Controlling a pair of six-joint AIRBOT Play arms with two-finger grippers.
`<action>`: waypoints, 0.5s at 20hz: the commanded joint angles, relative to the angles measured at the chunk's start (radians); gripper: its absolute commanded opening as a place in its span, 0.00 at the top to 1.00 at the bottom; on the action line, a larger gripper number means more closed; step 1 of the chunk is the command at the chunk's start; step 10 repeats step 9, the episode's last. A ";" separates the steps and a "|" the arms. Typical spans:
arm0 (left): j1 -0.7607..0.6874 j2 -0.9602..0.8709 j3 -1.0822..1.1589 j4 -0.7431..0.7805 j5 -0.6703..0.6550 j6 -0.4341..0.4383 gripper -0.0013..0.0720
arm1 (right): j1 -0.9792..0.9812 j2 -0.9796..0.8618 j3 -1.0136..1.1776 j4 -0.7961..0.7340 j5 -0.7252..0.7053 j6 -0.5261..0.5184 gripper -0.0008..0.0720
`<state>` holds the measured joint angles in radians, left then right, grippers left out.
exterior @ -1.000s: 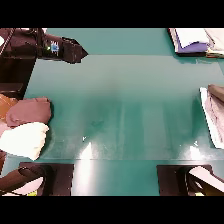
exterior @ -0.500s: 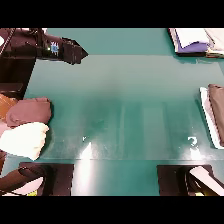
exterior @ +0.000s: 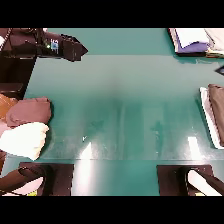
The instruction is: Fold the shirts.
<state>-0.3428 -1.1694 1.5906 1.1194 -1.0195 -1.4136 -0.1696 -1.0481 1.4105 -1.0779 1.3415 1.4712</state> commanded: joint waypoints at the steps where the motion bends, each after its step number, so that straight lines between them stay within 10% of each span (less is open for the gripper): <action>1: 0.000 0.000 0.000 -0.002 0.024 0.000 0.95 | 0.233 -0.018 0.005 0.003 -0.043 -0.026 0.96; 10: 0.000 0.000 0.000 -0.002 0.062 0.000 0.95 | 0.347 -0.066 0.004 0.004 -0.015 -0.026 0.96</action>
